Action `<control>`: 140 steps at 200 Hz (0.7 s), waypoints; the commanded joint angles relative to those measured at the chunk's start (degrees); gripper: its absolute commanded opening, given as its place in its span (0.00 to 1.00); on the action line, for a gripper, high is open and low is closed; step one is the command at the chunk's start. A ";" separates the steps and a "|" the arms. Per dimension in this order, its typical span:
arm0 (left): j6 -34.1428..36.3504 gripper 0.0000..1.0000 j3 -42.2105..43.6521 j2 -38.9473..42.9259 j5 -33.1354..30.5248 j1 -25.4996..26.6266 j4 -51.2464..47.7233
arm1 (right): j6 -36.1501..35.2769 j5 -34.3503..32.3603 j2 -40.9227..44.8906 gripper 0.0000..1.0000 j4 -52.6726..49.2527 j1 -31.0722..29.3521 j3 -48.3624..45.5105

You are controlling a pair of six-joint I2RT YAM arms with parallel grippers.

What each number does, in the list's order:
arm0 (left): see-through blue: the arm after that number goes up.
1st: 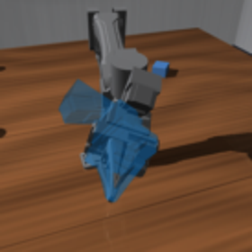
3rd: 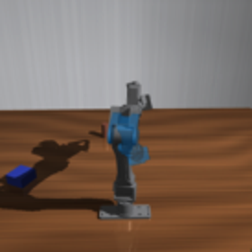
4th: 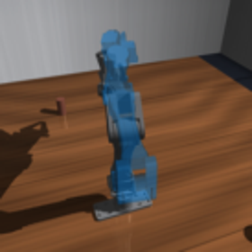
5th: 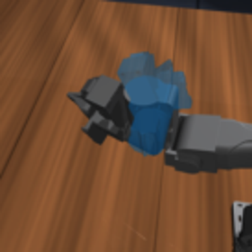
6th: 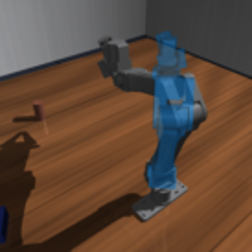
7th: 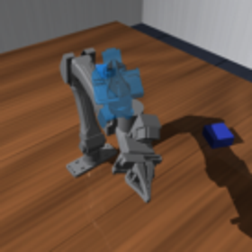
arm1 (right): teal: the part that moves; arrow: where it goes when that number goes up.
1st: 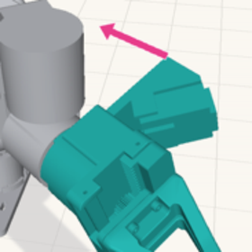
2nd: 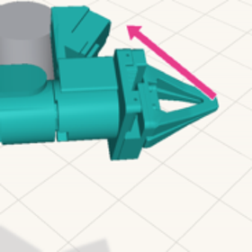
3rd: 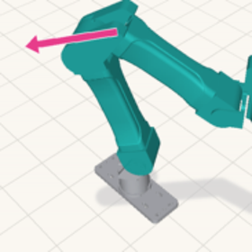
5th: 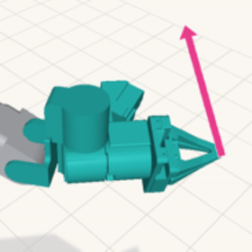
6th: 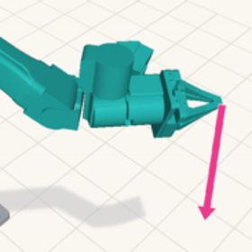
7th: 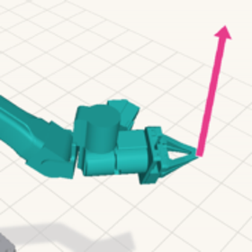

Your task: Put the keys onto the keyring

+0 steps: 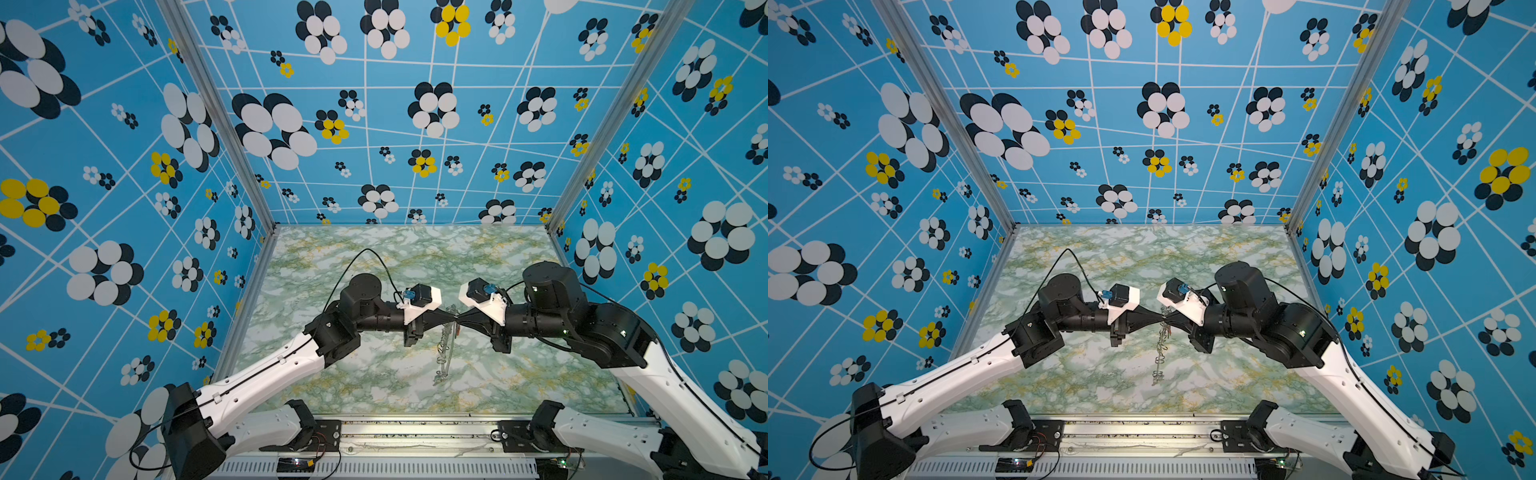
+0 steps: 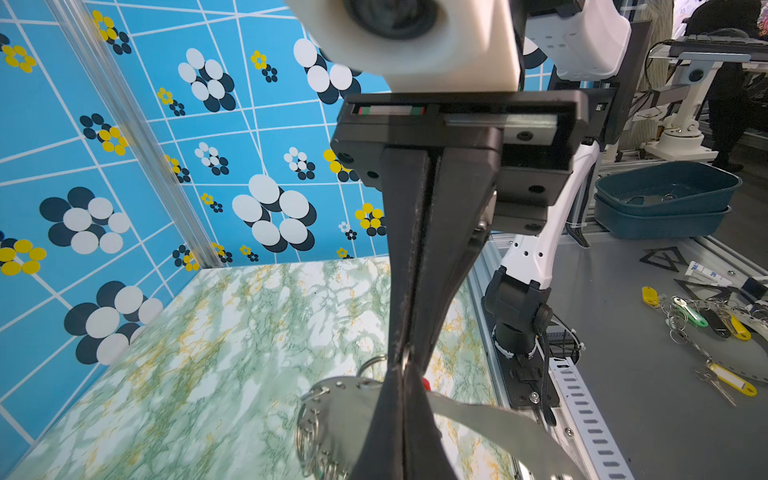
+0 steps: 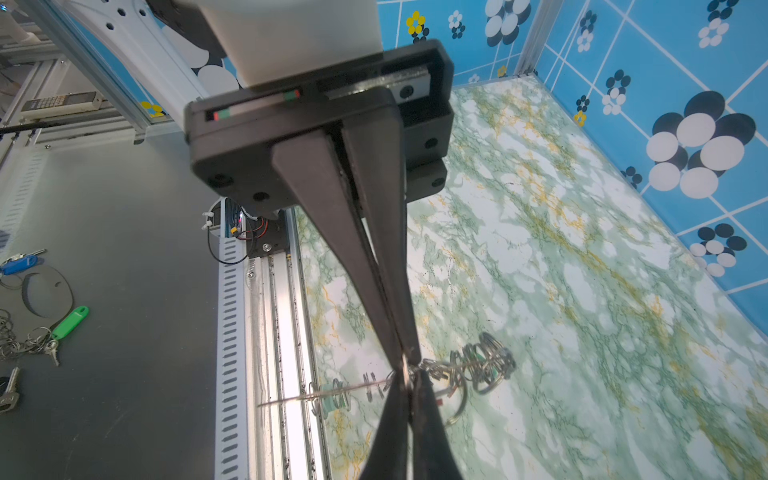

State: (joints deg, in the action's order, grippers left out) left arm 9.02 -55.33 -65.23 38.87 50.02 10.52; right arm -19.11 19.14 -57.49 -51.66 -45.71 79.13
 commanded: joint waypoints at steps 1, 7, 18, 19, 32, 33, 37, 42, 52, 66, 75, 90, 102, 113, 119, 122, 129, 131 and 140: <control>-1.63 0.00 1.08 0.01 -1.43 0.43 6.59 | 0.38 1.48 0.53 0.00 2.35 -0.51 0.36; -2.24 0.00 1.68 0.01 -1.40 0.19 8.12 | 0.37 1.15 0.67 0.00 2.37 -0.55 0.32; -3.82 0.00 2.77 0.10 -1.29 -0.24 11.30 | 0.43 0.53 0.96 0.04 2.35 -0.50 0.23; -4.00 0.00 2.86 0.10 -1.27 -0.26 11.55 | 0.46 0.45 1.01 0.05 2.35 -0.51 0.23; -5.74 0.00 4.06 0.28 -1.21 -1.05 14.86 | 0.65 -0.44 1.62 0.11 2.35 -0.44 0.10; -5.88 0.00 4.12 0.32 -1.14 -1.01 15.13 | 0.65 -0.52 1.65 0.11 2.35 -0.43 0.08; -6.28 0.00 4.39 0.37 -1.10 -1.19 15.89 | 0.66 -0.70 1.83 0.13 2.40 -0.50 0.05; -6.69 0.00 4.67 0.45 -1.02 -1.33 16.75 | 0.69 -1.04 2.02 0.16 2.33 -0.45 -0.01; -7.06 0.00 4.80 0.63 -1.03 -1.50 17.42 | 0.91 -1.43 2.44 0.29 2.42 -0.43 -0.12; -7.66 0.00 5.22 0.79 -0.91 -1.63 18.65 | 1.05 -2.03 3.06 0.37 2.52 -0.51 -0.44; -8.58 0.00 5.90 0.87 -0.76 -1.68 20.43 | 1.34 -2.85 3.71 0.41 2.82 -0.47 -0.89; -10.24 0.00 7.17 1.06 -0.59 -2.16 23.64 | 1.88 -4.20 4.92 0.43 3.61 -0.38 -1.89; -11.60 0.00 8.25 1.16 -0.60 -2.47 26.42 | 2.59 -4.97 5.98 0.44 4.63 -0.43 -2.58; -13.04 0.00 9.49 1.24 -0.53 -2.78 30.03 | 3.47 -5.07 6.95 0.45 5.65 -0.34 -3.15; -13.79 0.00 10.08 1.14 -0.42 -2.93 32.00 | 3.91 -5.07 7.35 0.45 6.22 -0.34 -3.45; -14.11 0.00 10.33 1.14 -0.38 -3.04 32.83 | 4.17 -5.03 7.60 0.45 6.55 -0.22 -3.52; -14.94 0.00 10.80 1.00 -0.11 -3.26 34.50 | 4.72 -4.86 8.19 0.45 7.23 -0.24 -4.09; -15.16 0.00 10.91 0.99 0.02 -3.37 35.03 | 4.90 -4.82 8.30 0.45 7.39 -0.25 -4.30; -16.15 0.00 11.35 0.77 0.47 -3.57 37.07 | 5.69 -4.73 9.11 0.44 8.43 -0.25 -5.04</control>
State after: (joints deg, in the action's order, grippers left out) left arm -2.79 -45.21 -65.14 38.30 47.29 35.66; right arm -16.45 15.14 -50.28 -47.11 -45.82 76.01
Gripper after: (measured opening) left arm 0.045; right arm 0.447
